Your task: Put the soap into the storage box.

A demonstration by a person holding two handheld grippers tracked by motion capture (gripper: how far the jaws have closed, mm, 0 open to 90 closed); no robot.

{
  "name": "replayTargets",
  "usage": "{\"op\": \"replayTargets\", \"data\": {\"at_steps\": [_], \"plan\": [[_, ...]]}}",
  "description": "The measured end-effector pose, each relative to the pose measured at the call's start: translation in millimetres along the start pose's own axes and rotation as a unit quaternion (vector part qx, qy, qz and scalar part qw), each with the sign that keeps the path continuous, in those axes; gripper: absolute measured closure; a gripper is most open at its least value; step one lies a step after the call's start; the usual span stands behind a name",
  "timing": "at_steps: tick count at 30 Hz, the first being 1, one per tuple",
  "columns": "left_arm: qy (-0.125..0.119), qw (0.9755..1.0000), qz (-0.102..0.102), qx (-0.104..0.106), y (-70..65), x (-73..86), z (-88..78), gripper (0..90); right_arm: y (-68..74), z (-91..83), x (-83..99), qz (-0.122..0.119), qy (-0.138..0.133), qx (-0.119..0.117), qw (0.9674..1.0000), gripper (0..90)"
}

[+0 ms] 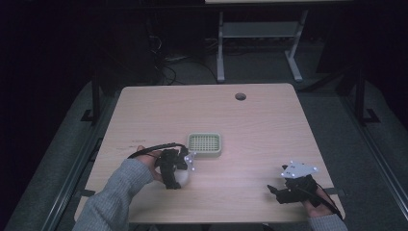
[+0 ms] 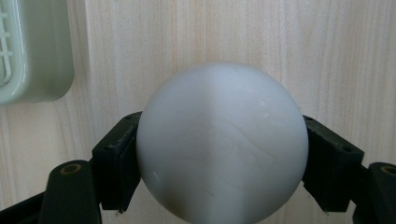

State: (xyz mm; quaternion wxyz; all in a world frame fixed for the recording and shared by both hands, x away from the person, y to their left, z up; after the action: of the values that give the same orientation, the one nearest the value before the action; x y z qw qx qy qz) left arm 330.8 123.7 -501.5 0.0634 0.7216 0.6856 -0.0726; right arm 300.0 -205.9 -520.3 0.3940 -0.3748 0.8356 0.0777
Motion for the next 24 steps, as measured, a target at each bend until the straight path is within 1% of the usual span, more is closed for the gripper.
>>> {"op": "replayTargets", "data": {"at_steps": [6,9,12,17,24], "plan": [[0.004,1.0,0.001,0.0,3.2,-1.6,-2.6,23.8,-0.5,0.3,-0.2,0.001,0.0,0.001,1.0,13.9],[0.008,0.9999,0.007,-0.001,5.8,-4.4,-4.6,23.9,-1.0,0.2,0.1,0.001,0.0,0.001,1.0,13.9],[0.004,1.0,0.008,-0.001,7.3,-8.9,-6.8,23.9,-1.2,-0.1,0.0,0.002,-0.001,0.001,1.0,13.9],[0.004,0.9999,0.012,-0.002,10.6,-15.6,-11.1,23.9,-1.1,-0.3,-0.1,0.003,-0.002,0.001,1.0,13.9],[0.004,0.9999,0.013,-0.001,17.1,-19.9,-14.3,23.8,-1.2,-0.3,-0.4,0.003,-0.002,0.001,1.0,13.9]]}}
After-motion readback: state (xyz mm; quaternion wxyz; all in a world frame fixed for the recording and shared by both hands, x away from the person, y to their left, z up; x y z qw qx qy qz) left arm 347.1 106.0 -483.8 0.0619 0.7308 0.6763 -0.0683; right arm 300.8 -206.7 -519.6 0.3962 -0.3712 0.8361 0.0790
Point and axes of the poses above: each handheld gripper's, and its own axes: z roughly forward along the jaws, x roughly out of its underside, y roughly to its left, the point moved 9 cm from there along z, roughly forward along the jaws, and after that the axes turned 3 degrees about -y, right-handed, at the moved point
